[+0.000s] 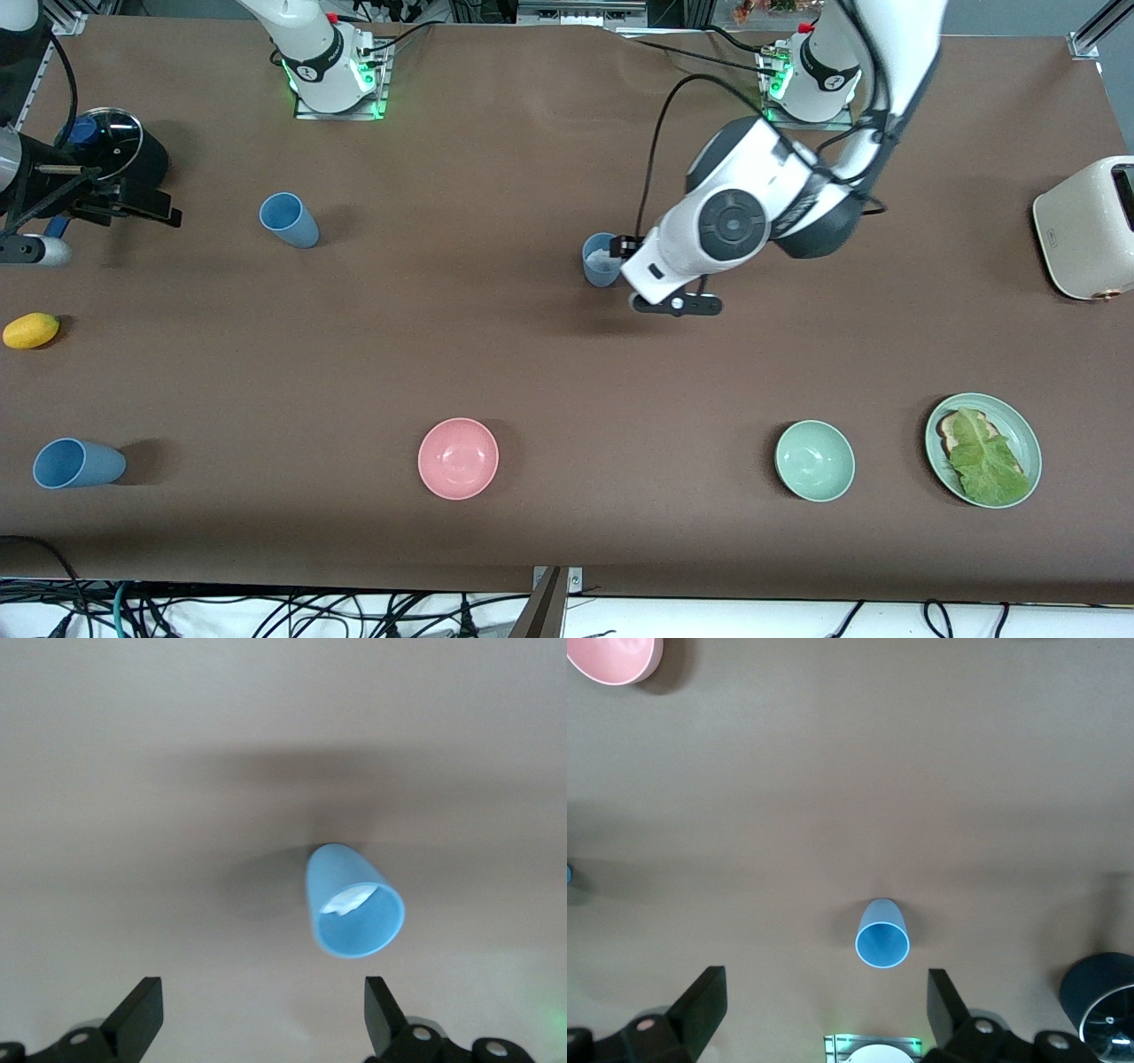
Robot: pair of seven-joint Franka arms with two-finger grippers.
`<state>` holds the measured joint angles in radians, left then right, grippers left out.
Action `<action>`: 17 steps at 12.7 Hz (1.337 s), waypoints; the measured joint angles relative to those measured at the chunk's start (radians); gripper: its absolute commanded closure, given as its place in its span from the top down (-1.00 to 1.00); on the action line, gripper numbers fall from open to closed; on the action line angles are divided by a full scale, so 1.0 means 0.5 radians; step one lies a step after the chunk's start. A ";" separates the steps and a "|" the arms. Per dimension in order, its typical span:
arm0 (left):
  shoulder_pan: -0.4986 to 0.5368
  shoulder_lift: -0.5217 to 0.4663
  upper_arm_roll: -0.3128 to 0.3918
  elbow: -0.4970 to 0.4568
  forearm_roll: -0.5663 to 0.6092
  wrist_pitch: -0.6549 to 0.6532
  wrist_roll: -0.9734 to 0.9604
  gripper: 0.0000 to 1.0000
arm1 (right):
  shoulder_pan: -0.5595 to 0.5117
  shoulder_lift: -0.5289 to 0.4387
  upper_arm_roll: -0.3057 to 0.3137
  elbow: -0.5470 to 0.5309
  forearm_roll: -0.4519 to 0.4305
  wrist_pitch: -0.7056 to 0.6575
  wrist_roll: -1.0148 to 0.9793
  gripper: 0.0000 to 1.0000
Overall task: Stack blue cups with both arms
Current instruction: 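Set the tissue cup down and open the left gripper, then withdraw the left gripper while the right gripper reaches the empty blue cup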
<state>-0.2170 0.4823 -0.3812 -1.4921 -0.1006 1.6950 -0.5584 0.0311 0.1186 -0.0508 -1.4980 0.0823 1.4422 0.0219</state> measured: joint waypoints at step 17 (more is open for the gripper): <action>0.488 -0.333 0.316 0.151 0.378 0.082 0.899 1.00 | 0.050 -0.077 0.103 -0.482 -0.140 0.115 -0.007 1.00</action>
<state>0.0268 0.3157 -0.2232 -1.4165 0.0883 1.7362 -0.1087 0.0563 0.0802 0.0006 -1.7390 0.0122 1.4997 0.0182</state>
